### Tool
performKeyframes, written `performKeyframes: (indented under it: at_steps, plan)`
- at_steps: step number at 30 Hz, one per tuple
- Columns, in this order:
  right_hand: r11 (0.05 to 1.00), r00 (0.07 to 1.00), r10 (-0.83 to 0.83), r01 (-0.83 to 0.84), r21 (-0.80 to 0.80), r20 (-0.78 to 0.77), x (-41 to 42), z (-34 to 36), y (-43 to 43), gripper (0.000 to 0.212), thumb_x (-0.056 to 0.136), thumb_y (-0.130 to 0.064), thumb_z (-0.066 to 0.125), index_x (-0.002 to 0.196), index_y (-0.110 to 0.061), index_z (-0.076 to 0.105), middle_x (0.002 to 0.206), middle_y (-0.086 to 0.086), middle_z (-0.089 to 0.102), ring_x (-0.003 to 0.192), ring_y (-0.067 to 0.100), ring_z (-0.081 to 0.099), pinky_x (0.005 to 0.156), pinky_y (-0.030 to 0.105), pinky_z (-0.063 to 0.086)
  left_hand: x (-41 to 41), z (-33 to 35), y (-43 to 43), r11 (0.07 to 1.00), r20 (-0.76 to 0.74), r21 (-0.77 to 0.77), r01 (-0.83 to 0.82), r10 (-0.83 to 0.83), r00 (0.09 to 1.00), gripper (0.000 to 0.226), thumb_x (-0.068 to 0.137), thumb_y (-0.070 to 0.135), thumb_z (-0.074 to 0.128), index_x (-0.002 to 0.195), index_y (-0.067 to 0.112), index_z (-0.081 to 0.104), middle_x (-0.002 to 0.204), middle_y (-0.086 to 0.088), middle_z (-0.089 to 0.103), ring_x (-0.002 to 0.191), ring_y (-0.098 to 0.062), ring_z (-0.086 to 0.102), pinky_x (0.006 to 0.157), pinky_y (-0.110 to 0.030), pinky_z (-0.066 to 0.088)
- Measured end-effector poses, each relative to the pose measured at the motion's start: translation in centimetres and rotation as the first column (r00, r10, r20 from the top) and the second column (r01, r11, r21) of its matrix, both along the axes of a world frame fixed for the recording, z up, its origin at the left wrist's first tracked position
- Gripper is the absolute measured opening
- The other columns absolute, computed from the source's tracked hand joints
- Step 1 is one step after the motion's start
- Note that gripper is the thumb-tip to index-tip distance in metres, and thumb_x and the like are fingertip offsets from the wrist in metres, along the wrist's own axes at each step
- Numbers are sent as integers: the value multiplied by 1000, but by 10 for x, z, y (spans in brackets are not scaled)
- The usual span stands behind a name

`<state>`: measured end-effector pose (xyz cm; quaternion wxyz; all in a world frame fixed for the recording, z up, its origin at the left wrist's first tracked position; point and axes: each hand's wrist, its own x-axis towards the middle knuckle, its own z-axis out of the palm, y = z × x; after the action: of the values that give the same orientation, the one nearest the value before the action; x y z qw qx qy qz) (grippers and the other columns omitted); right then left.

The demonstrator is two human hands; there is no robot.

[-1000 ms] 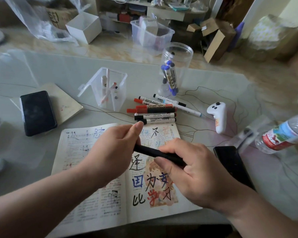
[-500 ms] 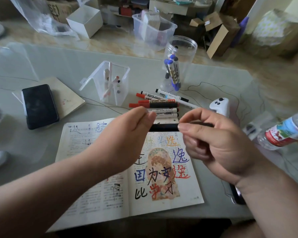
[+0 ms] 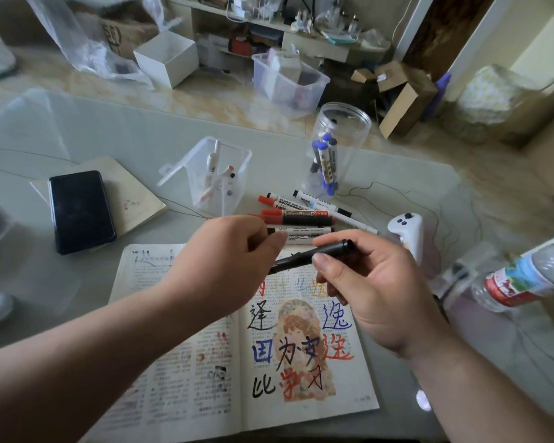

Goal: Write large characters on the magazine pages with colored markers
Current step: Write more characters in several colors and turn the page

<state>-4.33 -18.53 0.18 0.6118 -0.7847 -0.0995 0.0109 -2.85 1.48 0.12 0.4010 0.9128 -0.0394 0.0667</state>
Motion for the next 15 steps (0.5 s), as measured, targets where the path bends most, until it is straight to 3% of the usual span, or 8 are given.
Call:
performKeyframes:
  at_steps: [3,5,7,9,12,15]
  plan:
    - [979,988,-116,131,-154,104,12,6,1,4,87,-27,76,89,-23,75,68,-2,70,59,12,63,61,35,54,1,1,2,1000,-12,-28,6,-7,1000,53,92,41,62,54,16,35,46,7,41,48,-15,37,48,-26,32]
    - [921,945,-232,290,-262,231,29,15,0,23,81,-45,72,85,-23,73,64,0,69,57,22,64,60,45,57,3,3,3,999,-7,-51,-5,5,1000,52,93,40,63,56,15,37,46,8,42,47,-14,38,48,-25,33]
    - [874,891,-300,400,-277,341,52,31,-1,35,79,-52,67,83,-18,72,62,2,68,59,29,65,59,50,56,5,5,5,997,-1,-80,-8,8,1000,51,94,35,64,56,15,38,45,14,45,46,-5,43,46,-17,34]
    - [843,850,-326,459,-280,414,79,48,-2,33,82,-49,66,81,-17,71,66,0,70,62,27,67,61,49,57,7,6,7,995,-4,-98,-7,7,1000,51,94,33,64,55,15,37,44,16,45,46,1,45,46,-13,33]
    - [795,784,-366,544,-270,502,118,69,-4,29,85,-44,65,84,-15,71,72,1,71,66,24,68,66,45,59,8,4,9,997,0,-82,0,0,1000,52,93,39,64,56,15,37,47,10,43,47,-13,38,46,-24,32]
    - [751,731,-416,612,-250,540,152,83,-6,32,83,-42,64,86,-11,72,78,4,72,73,25,69,71,42,59,10,3,11,997,-17,-78,-1,0,1000,51,92,42,63,56,15,38,46,8,42,46,-14,37,44,-26,28]
